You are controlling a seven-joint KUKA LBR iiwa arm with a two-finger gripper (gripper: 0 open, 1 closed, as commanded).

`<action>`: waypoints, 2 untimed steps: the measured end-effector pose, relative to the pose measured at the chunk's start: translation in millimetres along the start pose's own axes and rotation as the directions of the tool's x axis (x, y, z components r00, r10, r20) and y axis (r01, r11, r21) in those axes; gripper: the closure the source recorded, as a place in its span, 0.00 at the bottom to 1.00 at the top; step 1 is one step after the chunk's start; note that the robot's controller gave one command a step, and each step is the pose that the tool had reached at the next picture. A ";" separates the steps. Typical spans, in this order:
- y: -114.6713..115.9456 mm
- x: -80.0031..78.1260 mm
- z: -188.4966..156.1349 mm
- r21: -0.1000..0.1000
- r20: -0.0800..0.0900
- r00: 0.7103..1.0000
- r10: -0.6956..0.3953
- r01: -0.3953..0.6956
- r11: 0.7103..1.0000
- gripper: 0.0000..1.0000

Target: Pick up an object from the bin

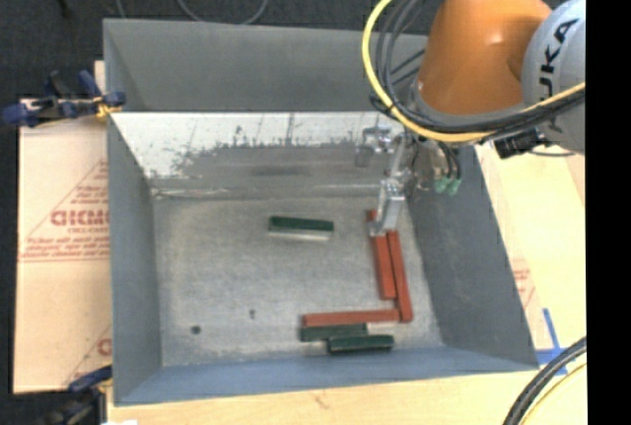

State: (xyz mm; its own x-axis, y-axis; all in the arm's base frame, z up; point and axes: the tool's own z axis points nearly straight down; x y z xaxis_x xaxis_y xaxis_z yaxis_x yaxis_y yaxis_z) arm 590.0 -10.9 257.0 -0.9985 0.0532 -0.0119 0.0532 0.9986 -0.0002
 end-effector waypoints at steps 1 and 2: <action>-26.3 4.0 150.4 0.001 -0.015 0.999 0.046 -0.046 0.999 0.00; 19.0 -46.7 188.0 -0.001 -0.006 0.999 -0.045 0.045 0.999 0.00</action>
Offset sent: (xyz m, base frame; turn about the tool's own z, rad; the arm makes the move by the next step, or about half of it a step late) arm -0.0026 -0.0249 -0.1464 0.0441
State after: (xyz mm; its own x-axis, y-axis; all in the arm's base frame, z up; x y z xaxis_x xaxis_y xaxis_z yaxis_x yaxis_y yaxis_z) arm 639.9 5.4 69.6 -1.0000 0.0079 -0.0058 0.0079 1.0000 0.0004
